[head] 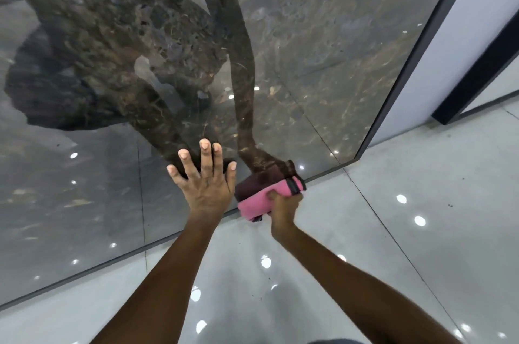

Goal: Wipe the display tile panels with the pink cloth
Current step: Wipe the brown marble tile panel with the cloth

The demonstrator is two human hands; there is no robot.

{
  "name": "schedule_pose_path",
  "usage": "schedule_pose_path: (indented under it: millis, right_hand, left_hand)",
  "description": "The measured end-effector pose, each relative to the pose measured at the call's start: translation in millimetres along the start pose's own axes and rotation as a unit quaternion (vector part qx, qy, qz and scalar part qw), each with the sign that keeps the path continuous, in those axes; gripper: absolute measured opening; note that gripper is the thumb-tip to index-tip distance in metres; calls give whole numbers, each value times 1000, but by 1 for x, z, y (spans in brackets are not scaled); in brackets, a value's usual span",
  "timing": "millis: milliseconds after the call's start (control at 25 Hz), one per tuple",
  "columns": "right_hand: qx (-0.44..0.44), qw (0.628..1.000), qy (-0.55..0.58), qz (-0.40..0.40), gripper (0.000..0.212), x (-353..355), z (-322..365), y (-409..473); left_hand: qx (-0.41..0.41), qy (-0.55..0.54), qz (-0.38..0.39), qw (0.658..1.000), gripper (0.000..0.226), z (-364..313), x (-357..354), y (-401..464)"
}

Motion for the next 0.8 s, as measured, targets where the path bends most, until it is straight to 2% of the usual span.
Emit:
schedule_pose_path:
  millis: [40,120,160,280,320,400,440,480,520,560,600,640,680,720,760,800]
  right_hand:
    - [71,997,-30,4,61,13,21,2]
    - [218,970,-72,-74,67,48,82,30]
    - [262,954,-81,-121,72,61,117,43]
    - [422,884,-50,-193,70,49,210,34]
    - [482,855,-49,-185,68,28,217,12]
    - [588,791,-121,-117,56,-14,187,-35]
    - [656,727,-192,-72,44,-22,155,-50]
    - [724,628,-285,-11,32,-20,115,-53]
    - [773,499,-387,59,30,-11,79,-46]
    - [791,358,-481,121,36,2,52,-28]
    - [790,239,-538,168,42,17,37,-5]
    - [779,176,-570,195,42,31,30,17]
    - [763,160,-594,200,39,44,33,32]
    - [749,178,-609,191,38,62,40,47]
    - [737,224,-614,172,40,83,49,60]
    - [728,296,-603,136,41,102,63,67]
  left_hand:
    - [2,3,9,1000,68,0,2,0]
    - [-2,-7,36,999,67,-2,11,-2]
    - [-2,-27,51,998,65,-1,20,-3]
    - [60,-99,47,992,55,9,47,5]
    - [96,-96,32,990,54,14,50,13]
    - [128,-66,20,989,56,24,47,29]
    - [122,-55,14,991,56,25,43,30]
    - [110,-45,2,993,57,26,37,29]
    - [100,-35,-10,994,57,25,32,28]
    - [97,-32,-20,995,58,26,28,26]
    - [95,-36,-27,994,58,27,25,24]
    - [89,-38,-35,995,58,27,23,23]
    - [81,-35,-39,995,58,28,22,22]
    - [76,-30,-39,996,58,28,21,21]
    - [75,-27,-40,996,58,27,21,20]
    - [75,-26,-42,996,58,26,22,19]
Point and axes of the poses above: each hand's wrist, its own y-axis towards the middle knuckle, its own x-axis out of the back of the hand, z = x × y, the point moved 2 cm from there along y, towards the middle knuckle, and after that the axes turned 1 degree about y, right-handed, at the moved point
